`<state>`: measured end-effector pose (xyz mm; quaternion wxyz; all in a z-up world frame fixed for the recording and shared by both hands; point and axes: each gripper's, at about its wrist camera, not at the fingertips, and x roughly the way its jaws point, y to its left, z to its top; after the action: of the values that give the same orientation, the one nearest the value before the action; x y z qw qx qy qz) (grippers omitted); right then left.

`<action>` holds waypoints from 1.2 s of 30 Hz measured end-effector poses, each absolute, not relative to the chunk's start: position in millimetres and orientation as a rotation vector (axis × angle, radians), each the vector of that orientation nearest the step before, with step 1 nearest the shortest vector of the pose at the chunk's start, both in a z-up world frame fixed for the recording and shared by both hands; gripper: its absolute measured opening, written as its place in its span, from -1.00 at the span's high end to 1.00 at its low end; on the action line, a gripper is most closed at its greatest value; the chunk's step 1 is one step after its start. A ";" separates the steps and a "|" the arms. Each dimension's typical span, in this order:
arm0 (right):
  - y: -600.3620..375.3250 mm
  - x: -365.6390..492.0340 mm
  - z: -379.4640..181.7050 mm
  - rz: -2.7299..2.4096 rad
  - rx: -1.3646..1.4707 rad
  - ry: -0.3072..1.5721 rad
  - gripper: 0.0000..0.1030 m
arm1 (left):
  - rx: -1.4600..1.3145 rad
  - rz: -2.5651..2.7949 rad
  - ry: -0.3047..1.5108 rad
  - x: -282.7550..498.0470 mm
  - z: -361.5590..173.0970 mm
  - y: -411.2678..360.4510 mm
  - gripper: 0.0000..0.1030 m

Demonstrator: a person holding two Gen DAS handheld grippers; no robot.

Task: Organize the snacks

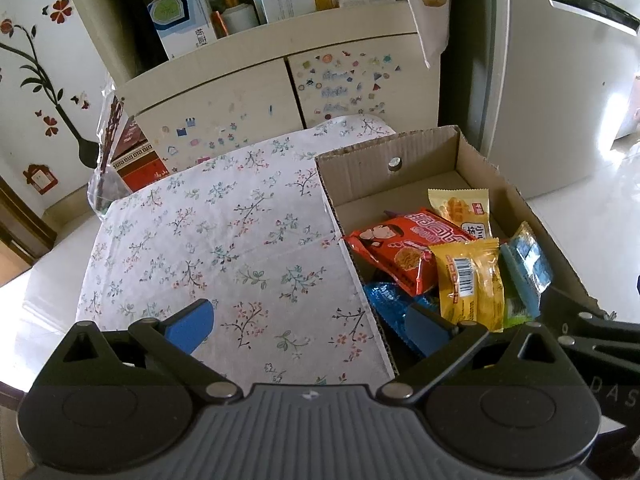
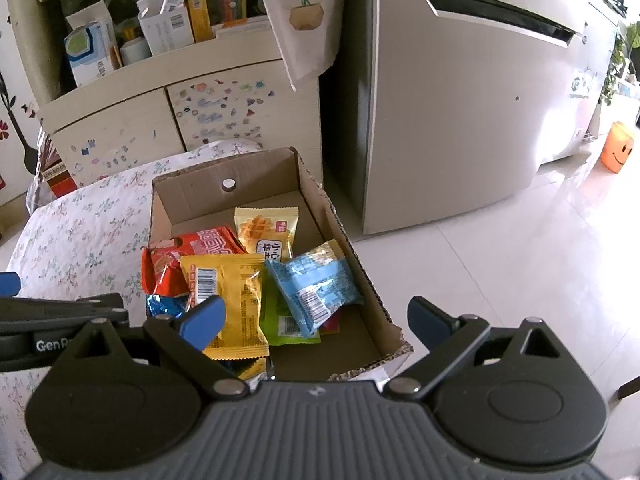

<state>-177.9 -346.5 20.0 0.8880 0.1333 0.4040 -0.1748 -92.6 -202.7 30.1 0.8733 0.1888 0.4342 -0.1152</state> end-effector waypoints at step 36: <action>-341.6 -174.8 19.3 -0.355 0.272 0.835 -0.89 | 0.449 -0.291 0.886 -96.3 31.3 -192.2 -1.00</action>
<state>-174.8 -341.7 19.3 0.8899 0.1310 0.4022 -0.1709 -96.3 -192.2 31.3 0.8690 0.2148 0.4236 -0.1389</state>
